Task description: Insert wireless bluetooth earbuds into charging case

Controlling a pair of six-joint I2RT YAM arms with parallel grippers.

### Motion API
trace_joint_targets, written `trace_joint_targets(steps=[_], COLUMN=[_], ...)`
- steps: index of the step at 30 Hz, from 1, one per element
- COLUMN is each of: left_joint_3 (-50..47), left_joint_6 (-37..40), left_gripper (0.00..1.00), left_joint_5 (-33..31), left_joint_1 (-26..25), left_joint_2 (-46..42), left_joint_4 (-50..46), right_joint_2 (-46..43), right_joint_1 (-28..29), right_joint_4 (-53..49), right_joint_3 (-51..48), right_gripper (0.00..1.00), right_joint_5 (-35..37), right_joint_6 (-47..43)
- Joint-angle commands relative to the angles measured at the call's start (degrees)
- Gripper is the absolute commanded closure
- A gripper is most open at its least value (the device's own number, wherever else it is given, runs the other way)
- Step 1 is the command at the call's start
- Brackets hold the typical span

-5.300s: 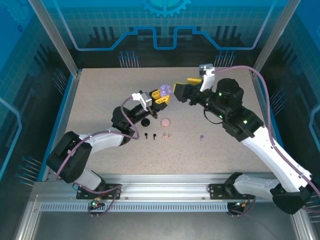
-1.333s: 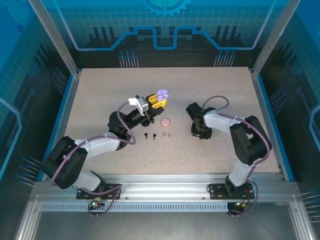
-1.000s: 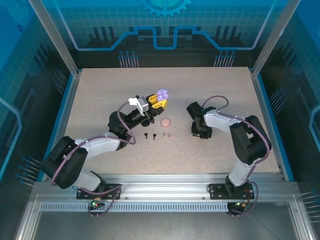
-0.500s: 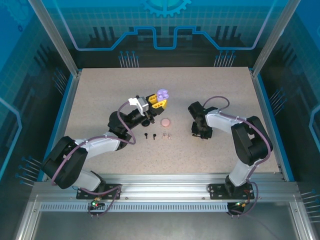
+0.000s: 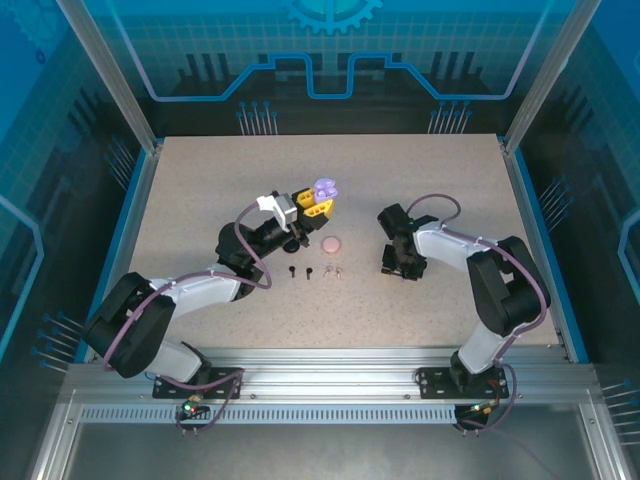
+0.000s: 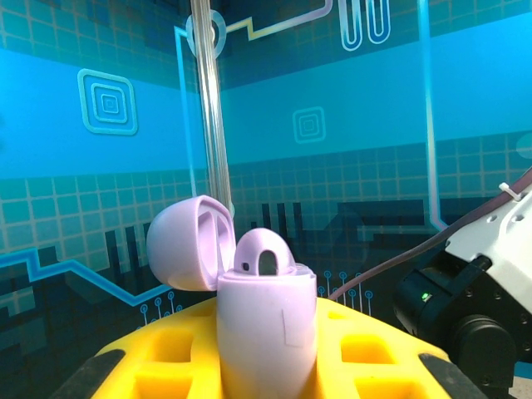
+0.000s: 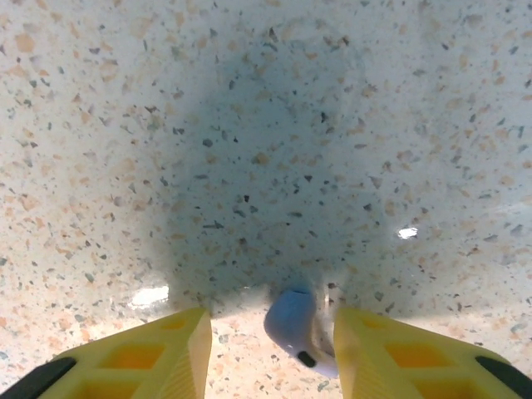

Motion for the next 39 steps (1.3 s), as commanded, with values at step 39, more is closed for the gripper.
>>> trace_joint_targets(steps=[39], left_joint_3=[0.7], left_joint_6=[0.6], left_gripper=[1.0], left_joint_5=[-0.5], left_joint_1=[-0.5], left_joint_2=[-1.1], left_joint_4=[2.0], right_joint_2=[6.5], right_joint_1=[0.5], right_joint_4=[-6.0], right_joint_3=[6.1], right_gripper=[0.68], right_joint_5=[1.0], right_joint_6=[-9.8])
